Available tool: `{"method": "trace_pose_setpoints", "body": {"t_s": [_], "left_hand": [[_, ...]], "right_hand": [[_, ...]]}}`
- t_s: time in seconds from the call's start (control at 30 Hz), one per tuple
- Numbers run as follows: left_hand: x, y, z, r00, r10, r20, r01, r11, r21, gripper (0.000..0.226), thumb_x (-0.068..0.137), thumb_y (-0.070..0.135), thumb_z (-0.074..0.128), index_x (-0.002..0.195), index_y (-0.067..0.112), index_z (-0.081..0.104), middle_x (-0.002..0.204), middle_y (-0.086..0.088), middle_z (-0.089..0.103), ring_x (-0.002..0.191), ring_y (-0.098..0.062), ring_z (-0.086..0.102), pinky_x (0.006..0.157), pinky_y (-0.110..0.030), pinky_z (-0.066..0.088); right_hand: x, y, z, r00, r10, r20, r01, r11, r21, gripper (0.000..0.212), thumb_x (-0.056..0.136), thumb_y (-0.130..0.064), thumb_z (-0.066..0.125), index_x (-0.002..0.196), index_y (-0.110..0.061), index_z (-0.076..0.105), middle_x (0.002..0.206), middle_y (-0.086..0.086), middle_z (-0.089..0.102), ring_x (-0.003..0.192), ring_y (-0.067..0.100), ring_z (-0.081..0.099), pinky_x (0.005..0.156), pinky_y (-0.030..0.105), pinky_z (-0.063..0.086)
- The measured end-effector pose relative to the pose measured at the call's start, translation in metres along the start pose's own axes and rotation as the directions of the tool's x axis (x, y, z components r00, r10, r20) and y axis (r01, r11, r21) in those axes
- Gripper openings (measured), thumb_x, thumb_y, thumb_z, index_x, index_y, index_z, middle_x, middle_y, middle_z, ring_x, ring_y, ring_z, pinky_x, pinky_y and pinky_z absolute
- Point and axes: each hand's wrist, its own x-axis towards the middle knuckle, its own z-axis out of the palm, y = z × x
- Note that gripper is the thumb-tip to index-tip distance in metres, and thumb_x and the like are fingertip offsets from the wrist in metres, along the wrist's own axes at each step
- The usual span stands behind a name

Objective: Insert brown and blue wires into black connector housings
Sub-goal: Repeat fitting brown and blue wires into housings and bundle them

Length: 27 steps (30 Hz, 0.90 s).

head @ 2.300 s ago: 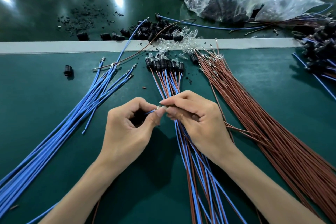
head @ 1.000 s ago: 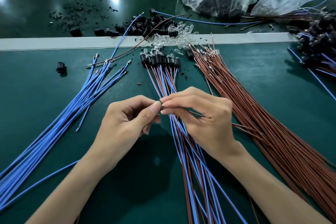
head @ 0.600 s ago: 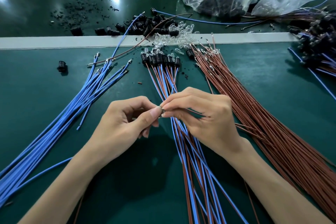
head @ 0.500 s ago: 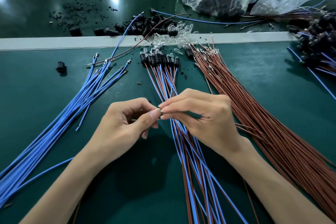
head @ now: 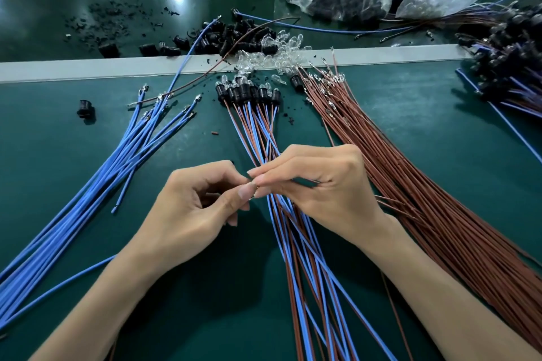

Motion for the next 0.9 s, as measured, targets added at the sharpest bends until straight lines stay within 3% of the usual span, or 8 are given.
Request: {"method": "trace_pose_setpoints", "body": {"t_s": [0.3, 0.53, 0.67, 0.9], "left_hand": [[0.0005, 0.0053, -0.006, 0.995, -0.082, 0.05, 0.09, 0.979, -0.181, 0.017, 0.076, 0.018, 0.062, 0.06, 0.019, 0.069, 0.055, 0.0, 0.057, 0.046, -0.014, 0.048, 0.048, -0.018, 0.041], [0.0018, 0.0086, -0.0051, 0.989, -0.141, 0.041, 0.146, 0.974, -0.173, 0.019, 0.079, 0.023, 0.072, 0.061, 0.02, 0.069, 0.056, -0.005, 0.061, 0.045, -0.011, 0.049, 0.047, -0.016, 0.041], [0.0017, 0.0083, -0.0058, 0.984, -0.169, 0.06, 0.177, 0.969, -0.171, 0.016, 0.077, 0.024, 0.074, 0.062, 0.02, 0.07, 0.056, -0.002, 0.062, 0.046, -0.012, 0.05, 0.047, -0.017, 0.041], [0.0019, 0.0091, -0.0045, 0.975, -0.216, 0.053, 0.222, 0.95, -0.221, 0.021, 0.072, 0.031, 0.06, 0.064, 0.015, 0.071, 0.061, -0.002, 0.064, 0.05, -0.01, 0.056, 0.049, -0.015, 0.043]], "right_hand": [[0.0005, -0.0044, 0.0061, 0.999, 0.021, -0.025, -0.019, 0.997, 0.081, 0.013, 0.069, 0.005, 0.078, 0.081, 0.002, 0.073, 0.082, 0.013, 0.073, 0.075, 0.017, 0.071, 0.07, 0.026, 0.056], [0.0011, -0.0021, 0.0056, 1.0, 0.02, -0.018, -0.02, 1.0, -0.017, 0.025, 0.071, -0.001, 0.078, 0.095, 0.004, 0.071, 0.087, 0.011, 0.073, 0.077, 0.015, 0.069, 0.076, 0.02, 0.053], [0.0012, -0.0025, 0.0046, 0.999, 0.024, -0.042, -0.026, 0.998, -0.05, 0.023, 0.071, -0.004, 0.078, 0.093, 0.001, 0.073, 0.083, 0.008, 0.074, 0.071, 0.016, 0.07, 0.069, 0.024, 0.055], [0.0019, 0.0001, 0.0075, 1.0, 0.002, 0.009, -0.001, 0.999, -0.042, 0.018, 0.076, 0.007, 0.073, 0.094, 0.006, 0.071, 0.088, 0.015, 0.07, 0.079, 0.019, 0.068, 0.077, 0.021, 0.053]]}}
